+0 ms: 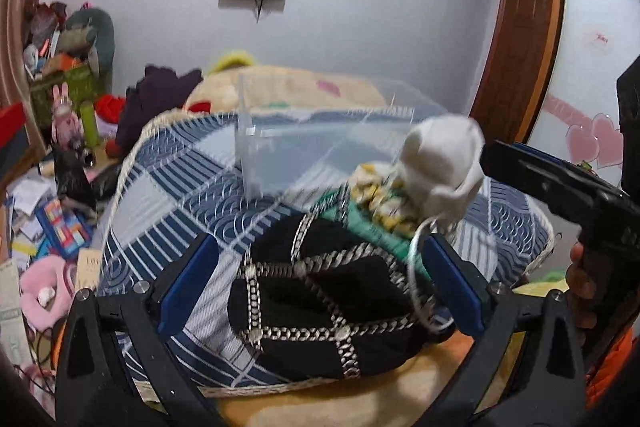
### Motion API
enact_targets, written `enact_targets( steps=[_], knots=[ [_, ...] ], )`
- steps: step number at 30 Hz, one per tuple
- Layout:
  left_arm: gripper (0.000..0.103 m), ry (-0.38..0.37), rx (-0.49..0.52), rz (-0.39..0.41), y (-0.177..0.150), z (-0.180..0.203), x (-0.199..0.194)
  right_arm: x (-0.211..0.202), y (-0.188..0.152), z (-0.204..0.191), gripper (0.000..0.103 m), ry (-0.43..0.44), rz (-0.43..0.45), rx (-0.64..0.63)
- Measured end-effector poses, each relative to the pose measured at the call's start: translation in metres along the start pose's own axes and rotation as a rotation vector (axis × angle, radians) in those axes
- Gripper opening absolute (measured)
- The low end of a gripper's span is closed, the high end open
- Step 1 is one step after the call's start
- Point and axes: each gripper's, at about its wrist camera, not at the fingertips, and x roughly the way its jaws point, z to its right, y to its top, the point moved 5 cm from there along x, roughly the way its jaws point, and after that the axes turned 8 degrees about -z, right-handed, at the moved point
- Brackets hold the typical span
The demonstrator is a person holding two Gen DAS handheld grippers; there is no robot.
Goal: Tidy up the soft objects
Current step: 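Grasp the white cloth pouch with the right tool while the left tool grasps the black chained cap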
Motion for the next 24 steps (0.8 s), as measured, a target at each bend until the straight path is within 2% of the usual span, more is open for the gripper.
enact_targets(
  steps=[2,4,5,9,13,15,20,24],
  knots=[
    [0.103,-0.013,-0.009,-0.021,-0.007,-0.003,0.005,0.01,-0.005,0.002,0.084,0.012,-0.037,0.026],
    [0.103,-0.031,-0.023,-0.034,-0.012,-0.006,0.007,0.019,-0.009,0.003,0.075,0.022,-0.07,0.041],
    [0.099,-0.042,-0.029,-0.038,-0.014,-0.007,0.009,0.022,-0.011,0.003,0.068,0.021,-0.085,0.045],
    [0.075,-0.097,-0.027,-0.062,-0.019,-0.005,0.012,0.026,-0.016,0.004,0.051,0.036,-0.107,0.062],
    [0.058,-0.138,-0.028,-0.082,-0.022,0.0,0.016,0.02,-0.016,0.003,0.04,0.029,-0.092,0.048],
    [0.046,-0.155,-0.031,-0.085,-0.023,0.001,0.017,0.019,-0.017,0.002,0.032,0.022,-0.088,0.037],
    [0.032,-0.16,-0.025,-0.069,-0.019,0.002,0.012,0.017,-0.012,0.001,0.027,0.032,-0.075,0.018],
    [0.027,-0.155,-0.004,-0.028,-0.012,0.005,-0.004,0.008,-0.009,-0.005,0.026,0.033,-0.047,-0.01]
  ],
)
